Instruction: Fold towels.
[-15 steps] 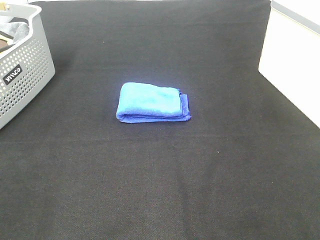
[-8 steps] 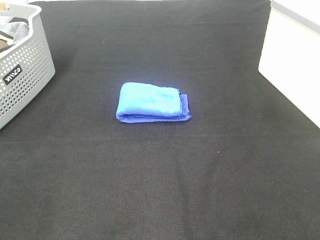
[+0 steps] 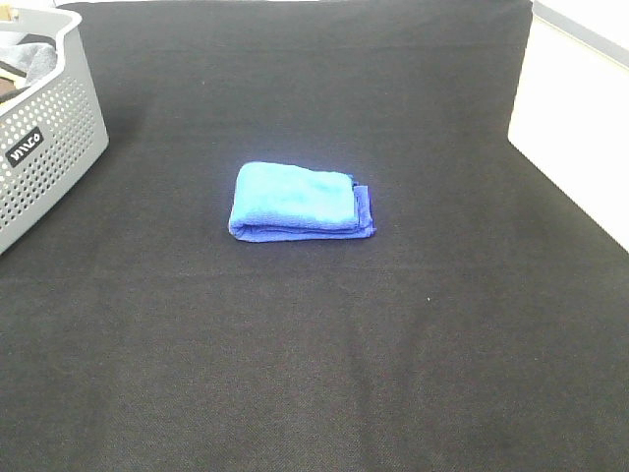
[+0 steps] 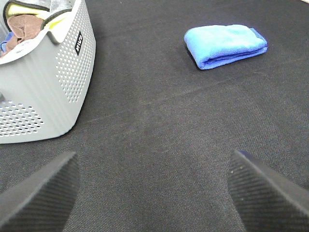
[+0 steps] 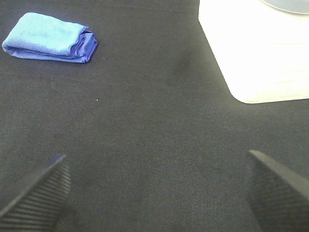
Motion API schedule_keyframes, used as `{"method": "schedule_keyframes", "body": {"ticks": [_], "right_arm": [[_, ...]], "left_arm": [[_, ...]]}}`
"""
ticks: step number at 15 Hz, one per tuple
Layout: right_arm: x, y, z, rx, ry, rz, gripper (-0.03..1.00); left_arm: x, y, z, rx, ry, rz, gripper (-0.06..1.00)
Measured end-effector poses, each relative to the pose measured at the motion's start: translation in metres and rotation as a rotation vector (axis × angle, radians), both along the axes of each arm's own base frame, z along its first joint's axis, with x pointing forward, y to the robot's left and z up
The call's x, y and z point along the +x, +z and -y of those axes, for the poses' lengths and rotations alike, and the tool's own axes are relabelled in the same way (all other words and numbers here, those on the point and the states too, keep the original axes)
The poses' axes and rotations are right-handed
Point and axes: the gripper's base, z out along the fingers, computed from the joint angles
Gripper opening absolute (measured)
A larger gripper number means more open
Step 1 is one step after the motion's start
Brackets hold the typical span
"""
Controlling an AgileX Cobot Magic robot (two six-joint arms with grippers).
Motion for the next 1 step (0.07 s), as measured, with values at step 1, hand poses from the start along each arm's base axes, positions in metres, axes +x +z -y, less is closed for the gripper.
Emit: {"method": "schedule_keyframes", "body": {"ticks": [1], "right_arm": [[0.0, 0.0, 0.0, 0.0, 0.0, 0.0, 0.91]], "left_arm": [[0.0, 0.0, 0.0, 0.0, 0.0, 0.0, 0.8]]}}
